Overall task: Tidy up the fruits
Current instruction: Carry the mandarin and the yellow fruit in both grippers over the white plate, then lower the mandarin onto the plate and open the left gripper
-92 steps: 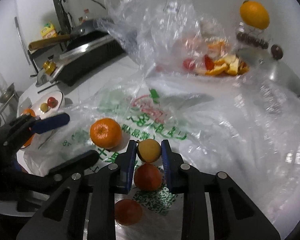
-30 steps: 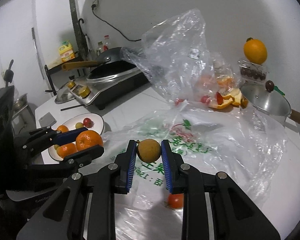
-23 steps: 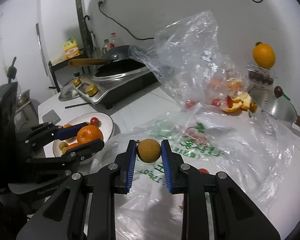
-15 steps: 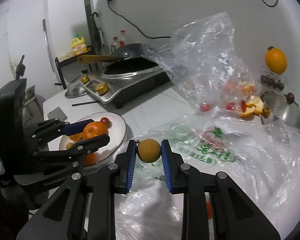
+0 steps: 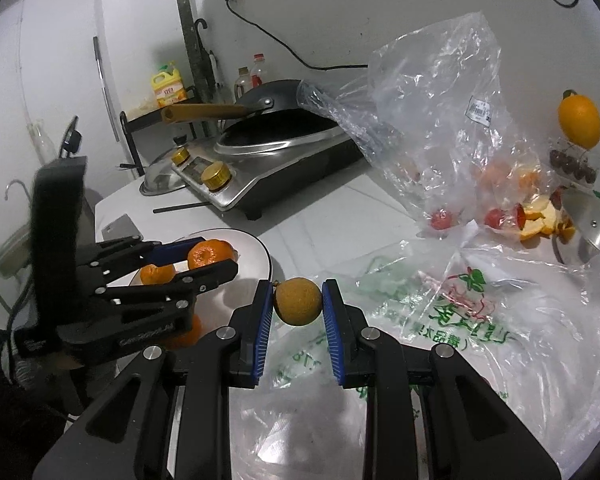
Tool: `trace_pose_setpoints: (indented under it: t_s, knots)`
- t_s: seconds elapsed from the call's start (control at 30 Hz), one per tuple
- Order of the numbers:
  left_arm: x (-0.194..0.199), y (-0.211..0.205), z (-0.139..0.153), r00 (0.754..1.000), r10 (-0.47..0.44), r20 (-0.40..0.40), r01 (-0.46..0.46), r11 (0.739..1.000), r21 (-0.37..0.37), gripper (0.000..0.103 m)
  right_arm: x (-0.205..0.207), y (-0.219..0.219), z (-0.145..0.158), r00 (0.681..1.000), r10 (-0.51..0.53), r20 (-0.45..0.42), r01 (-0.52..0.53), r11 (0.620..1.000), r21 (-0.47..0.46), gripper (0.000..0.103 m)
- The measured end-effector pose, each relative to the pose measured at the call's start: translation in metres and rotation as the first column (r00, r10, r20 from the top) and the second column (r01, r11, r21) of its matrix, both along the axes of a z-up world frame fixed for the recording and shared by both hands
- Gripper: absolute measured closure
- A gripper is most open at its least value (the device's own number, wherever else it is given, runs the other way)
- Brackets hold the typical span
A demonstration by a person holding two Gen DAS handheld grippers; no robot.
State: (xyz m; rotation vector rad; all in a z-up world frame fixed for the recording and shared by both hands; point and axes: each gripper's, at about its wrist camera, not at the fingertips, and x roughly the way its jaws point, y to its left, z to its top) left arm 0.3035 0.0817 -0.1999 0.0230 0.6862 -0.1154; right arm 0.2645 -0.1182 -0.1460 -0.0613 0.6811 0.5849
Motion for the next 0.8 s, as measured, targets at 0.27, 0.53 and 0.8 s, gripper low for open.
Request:
trace_pose_setpoints:
  t_s: [0.27, 0.53, 0.8]
  knots:
    - [0.016, -0.001, -0.009, 0.999, 0.022, -0.039, -0.022, 1.000, 0.010, 0.060, 0.014, -0.004, -0.004, 1.000, 0.014, -0.022, -0.013, 0.999, 0.030, 0.076]
    - [0.027, -0.004, -0.016, 0.996, 0.032, -0.089, -0.030, 0.999, 0.022, 0.058, 0.022, -0.007, -0.009, 0.999, 0.007, -0.041, -0.006, 0.999, 0.036, 0.076]
    - [0.013, 0.007, -0.006, 0.998, 0.024, -0.055, -0.027, 0.998, -0.056, 0.049, 0.024, 0.001, -0.008, 0.999, -0.007, -0.037, 0.007, 1.000, 0.008, 0.076]
